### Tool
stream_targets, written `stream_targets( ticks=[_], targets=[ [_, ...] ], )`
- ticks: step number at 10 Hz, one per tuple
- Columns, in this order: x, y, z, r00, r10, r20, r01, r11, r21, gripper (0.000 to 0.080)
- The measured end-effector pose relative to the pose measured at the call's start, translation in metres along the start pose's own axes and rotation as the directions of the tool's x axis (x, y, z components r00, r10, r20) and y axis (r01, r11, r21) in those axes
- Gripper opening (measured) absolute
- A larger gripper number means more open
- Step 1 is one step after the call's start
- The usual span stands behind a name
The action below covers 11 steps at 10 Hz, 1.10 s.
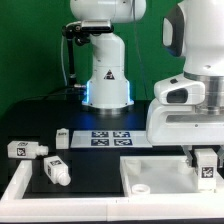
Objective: Assemble one leg
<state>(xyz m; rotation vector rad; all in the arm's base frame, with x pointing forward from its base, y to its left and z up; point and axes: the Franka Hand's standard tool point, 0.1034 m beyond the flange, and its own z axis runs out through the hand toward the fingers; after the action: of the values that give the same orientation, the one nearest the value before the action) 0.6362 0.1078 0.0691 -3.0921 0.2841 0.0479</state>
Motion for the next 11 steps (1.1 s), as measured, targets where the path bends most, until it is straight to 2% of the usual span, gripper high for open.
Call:
stream_targets(
  ticks=[1, 3, 5, 6, 7, 8, 10, 11],
  targets=[
    [0.0, -0.001, 0.0, 0.994, 0.11, -0.002, -0.11, 0.994, 0.001, 0.0285],
    [-0.001, -0.004, 0.001, 0.918, 0.398, -0.006, -0.397, 0.918, 0.007, 0.0285],
    [-0.003, -0.012, -0.001, 0.731, 0.683, 0.002, -0.683, 0.731, 0.004, 0.0285],
    [-0.002, -0.014, -0.002, 0.644, 0.764, 0.013, -0.765, 0.645, -0.002, 0.0285],
    [0.0, -0.017, -0.001, 0.486, 0.874, 0.009, -0.874, 0.486, 0.005, 0.0285],
    [0.001, -0.019, 0.001, 0.335, 0.942, -0.001, -0.942, 0.335, 0.032, 0.0285],
    [0.001, -0.018, 0.002, 0.302, 0.953, -0.006, -0.952, 0.302, 0.044, 0.0285],
    [0.001, -0.018, 0.002, 0.321, 0.947, -0.007, -0.946, 0.321, 0.043, 0.0285]
  ],
)
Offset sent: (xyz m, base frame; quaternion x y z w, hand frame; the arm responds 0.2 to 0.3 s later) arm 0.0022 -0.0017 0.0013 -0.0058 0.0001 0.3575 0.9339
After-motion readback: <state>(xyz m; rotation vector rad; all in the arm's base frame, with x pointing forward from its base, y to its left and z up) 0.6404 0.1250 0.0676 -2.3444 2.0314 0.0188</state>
